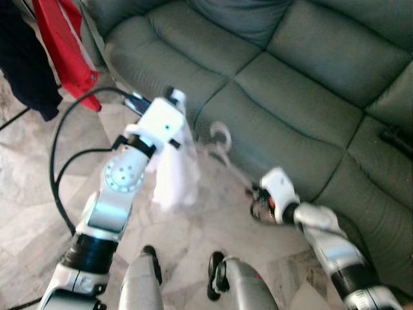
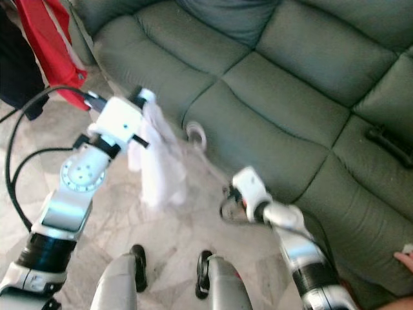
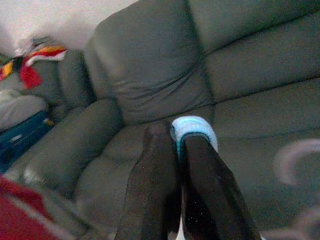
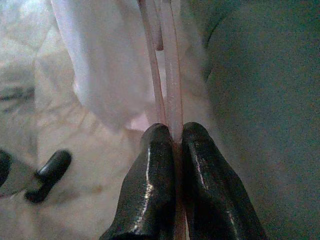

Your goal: Hang hanger

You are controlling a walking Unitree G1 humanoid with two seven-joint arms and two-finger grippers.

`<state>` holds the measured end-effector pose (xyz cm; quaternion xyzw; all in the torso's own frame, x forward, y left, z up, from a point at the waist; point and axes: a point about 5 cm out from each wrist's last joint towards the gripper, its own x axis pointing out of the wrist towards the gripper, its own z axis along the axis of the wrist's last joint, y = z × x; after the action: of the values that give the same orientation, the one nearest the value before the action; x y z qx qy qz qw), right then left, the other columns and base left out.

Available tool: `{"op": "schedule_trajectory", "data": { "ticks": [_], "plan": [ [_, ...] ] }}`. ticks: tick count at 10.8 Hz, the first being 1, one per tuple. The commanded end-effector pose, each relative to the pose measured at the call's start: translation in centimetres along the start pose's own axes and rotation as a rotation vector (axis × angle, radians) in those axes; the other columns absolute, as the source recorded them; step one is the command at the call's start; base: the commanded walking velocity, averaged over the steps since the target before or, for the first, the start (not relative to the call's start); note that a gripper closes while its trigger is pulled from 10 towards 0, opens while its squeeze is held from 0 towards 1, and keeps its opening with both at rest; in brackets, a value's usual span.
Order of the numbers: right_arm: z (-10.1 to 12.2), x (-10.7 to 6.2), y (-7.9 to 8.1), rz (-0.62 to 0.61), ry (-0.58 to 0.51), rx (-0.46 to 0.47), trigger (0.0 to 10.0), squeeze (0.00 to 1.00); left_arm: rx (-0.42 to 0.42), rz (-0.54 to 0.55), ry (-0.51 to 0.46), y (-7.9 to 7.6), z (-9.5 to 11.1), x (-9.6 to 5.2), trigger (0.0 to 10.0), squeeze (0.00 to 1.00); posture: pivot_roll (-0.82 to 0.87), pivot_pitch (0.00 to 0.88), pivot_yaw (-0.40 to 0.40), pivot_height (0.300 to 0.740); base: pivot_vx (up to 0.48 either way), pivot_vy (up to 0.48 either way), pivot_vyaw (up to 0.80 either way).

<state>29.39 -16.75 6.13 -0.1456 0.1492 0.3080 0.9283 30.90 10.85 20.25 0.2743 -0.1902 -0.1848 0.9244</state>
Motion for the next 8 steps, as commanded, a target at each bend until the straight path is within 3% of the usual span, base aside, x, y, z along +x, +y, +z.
{"op": "schedule_trajectory", "data": {
  "ticks": [1, 2, 4, 6, 7, 8],
  "plan": [
    [1.4, 0.0, -0.7, -0.018, -0.116, 0.019, 10.0, 0.00, 0.018, -0.078, -0.080, -1.2, 1.3, -0.4, 10.0, 0.00, 0.05, 0.262, -0.084, 0.740, 0.000, 0.000, 0.00],
    [3.1, 0.2, -0.8, 0.007, -0.223, 0.017, 10.0, 0.00, 0.041, -0.135, -0.080, -2.3, 1.1, -0.7, 10.0, 0.00, 0.05, 0.264, -0.085, 0.740, 0.000, 0.000, 0.00],
    [3.9, 0.3, -1.2, -0.017, -0.292, 0.000, 10.0, 0.00, 0.013, -0.185, -0.127, -3.5, 1.7, -1.0, 10.0, 0.00, 0.05, 0.265, -0.084, 0.740, 0.000, 0.000, 0.00],
    [4.4, 0.6, -2.2, -0.119, -0.328, 0.012, 10.0, 0.00, -0.014, -0.266, -0.187, -5.1, 2.8, -1.3, 10.0, 0.00, 0.05, 0.265, -0.084, 0.740, 0.000, 0.000, 0.00],
    [5.1, 0.7, -2.7, -0.164, -0.377, 0.074, 10.0, 0.00, -0.011, -0.275, -0.170, -5.7, 2.6, -1.5, 10.0, 0.00, 0.05, 0.265, -0.084, 0.740, 0.000, 0.000, 0.00],
    [6.6, 0.3, -3.2, -0.252, -0.489, 0.024, 10.0, 0.00, -0.016, -0.282, -0.168, -6.1, 2.5, -1.7, 10.0, 0.00, 0.05, 0.264, -0.083, 0.740, 0.000, 0.000, 0.00]
  ]
}}
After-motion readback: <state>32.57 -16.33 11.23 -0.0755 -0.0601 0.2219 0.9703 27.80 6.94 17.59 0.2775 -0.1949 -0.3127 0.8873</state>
